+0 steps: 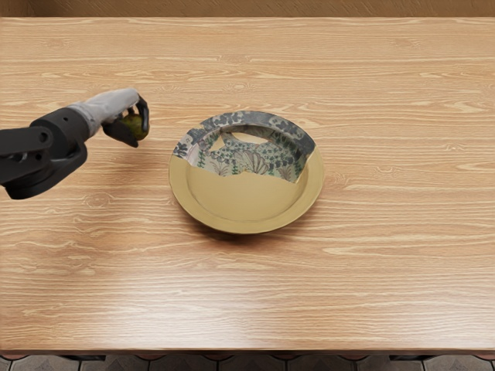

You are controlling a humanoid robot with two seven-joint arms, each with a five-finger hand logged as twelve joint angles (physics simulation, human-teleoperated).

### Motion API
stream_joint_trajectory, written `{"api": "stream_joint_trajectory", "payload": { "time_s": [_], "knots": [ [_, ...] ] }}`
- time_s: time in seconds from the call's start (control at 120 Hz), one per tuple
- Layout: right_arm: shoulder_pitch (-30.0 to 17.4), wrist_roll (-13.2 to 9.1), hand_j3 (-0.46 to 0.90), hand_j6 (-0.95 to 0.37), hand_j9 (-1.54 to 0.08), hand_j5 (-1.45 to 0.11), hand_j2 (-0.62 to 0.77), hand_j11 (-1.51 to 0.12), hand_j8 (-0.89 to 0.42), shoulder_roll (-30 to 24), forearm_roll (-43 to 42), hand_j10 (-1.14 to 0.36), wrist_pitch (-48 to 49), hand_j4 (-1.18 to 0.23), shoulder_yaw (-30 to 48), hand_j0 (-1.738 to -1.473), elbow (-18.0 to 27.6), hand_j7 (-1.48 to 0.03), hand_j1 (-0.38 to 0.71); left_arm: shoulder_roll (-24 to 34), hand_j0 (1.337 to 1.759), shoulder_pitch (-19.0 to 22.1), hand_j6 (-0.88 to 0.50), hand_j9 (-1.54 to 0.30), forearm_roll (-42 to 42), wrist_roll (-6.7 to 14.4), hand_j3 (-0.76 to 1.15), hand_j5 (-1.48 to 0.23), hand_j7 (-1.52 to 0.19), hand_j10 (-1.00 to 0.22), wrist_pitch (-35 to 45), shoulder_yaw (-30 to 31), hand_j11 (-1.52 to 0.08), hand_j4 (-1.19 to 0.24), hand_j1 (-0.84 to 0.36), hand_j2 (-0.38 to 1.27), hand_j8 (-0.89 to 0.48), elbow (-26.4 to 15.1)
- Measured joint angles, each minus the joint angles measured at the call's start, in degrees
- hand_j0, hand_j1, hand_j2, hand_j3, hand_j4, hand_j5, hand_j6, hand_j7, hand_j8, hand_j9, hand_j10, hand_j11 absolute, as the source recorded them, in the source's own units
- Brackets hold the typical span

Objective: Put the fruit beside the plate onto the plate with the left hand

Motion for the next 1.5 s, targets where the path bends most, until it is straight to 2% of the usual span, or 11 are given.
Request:
{"api": "stream_joint_trajectory", "payload": {
  "time_s": [0.217, 0.417, 0.767, 1.242, 1.367, 1.433, 1.5],
  "knots": [
    [0.0, 0.0, 0.00, -0.02, -0.03, -0.03, 0.00, -0.03, -0.02, 0.0, 0.0, -0.02, 0.0, -0.02, 0.0, -1.658, 0.0, -0.03, -0.32, 0.4, 1.644, -1.0, -0.24, -1.19, -1.1, 0.0, 0.00, -1.23, -1.20, -0.55, -0.4, -1.7, -1.20, -0.84, -0.36, 0.31, -0.31, -5.0],
    [0.0, 0.0, 0.00, -0.02, -0.03, -0.03, 0.00, -0.03, -0.02, 0.0, 0.0, -0.02, 0.0, -0.02, 0.0, -1.658, 0.0, -0.03, -0.32, -0.8, 1.644, -2.4, -0.24, -1.18, -1.3, 0.0, 0.00, -1.24, -1.20, -0.54, -0.6, -3.1, -1.20, -0.83, -0.37, 0.31, -0.31, -7.2],
    [0.0, 0.0, 0.00, -0.02, -0.03, -0.03, 0.00, -0.03, -0.02, 0.0, 0.0, -0.02, 0.0, -0.02, 0.0, -1.658, 0.0, -0.03, -0.32, -6.7, 1.644, -4.7, -0.23, -1.18, -3.6, 0.0, 0.00, -1.24, -1.19, -0.54, -4.3, -3.4, -1.19, -0.83, -0.38, 0.33, -0.30, -7.7],
    [0.0, 0.0, 0.00, -0.02, -0.03, -0.03, 0.00, -0.03, -0.02, 0.0, 0.0, -0.02, 0.0, -0.02, 0.0, -1.658, 0.0, -0.03, -0.32, -14.0, 1.643, -4.3, -0.23, -1.16, -4.2, 0.7, 0.00, -1.21, -1.19, -0.54, -6.0, -2.8, -1.18, -0.83, -0.39, 0.35, -0.30, -6.6],
    [0.0, 0.0, 0.00, -0.02, -0.03, -0.03, 0.00, -0.03, -0.02, 0.0, 0.0, -0.02, 0.0, -0.02, 0.0, -1.658, 0.0, -0.03, -0.32, -14.2, 1.645, -4.2, -0.27, -1.10, -4.1, 0.7, 0.00, -1.13, -1.12, -0.57, -6.2, -2.8, -1.11, -0.86, -0.38, 0.34, -0.34, -6.3],
    [0.0, 0.0, 0.00, -0.02, -0.03, -0.03, 0.00, -0.03, -0.02, 0.0, 0.0, -0.02, 0.0, -0.02, 0.0, -1.658, 0.0, -0.03, -0.32, -14.5, 1.648, -4.2, -0.32, -1.01, -4.1, 0.7, 0.00, -1.04, -1.03, -0.59, -6.2, -2.8, -1.02, -0.90, -0.36, 0.32, -0.38, -6.0],
    [0.0, 0.0, 0.00, -0.02, -0.03, -0.03, 0.00, -0.03, -0.02, 0.0, 0.0, -0.02, 0.0, -0.02, 0.0, -1.658, 0.0, -0.03, -0.32, -14.7, 1.651, -4.2, -0.35, -0.89, -4.2, 0.7, 0.00, -0.92, -0.91, -0.55, -6.1, -2.8, -0.90, -0.89, -0.31, 0.27, -0.39, -5.5]
  ]
}}
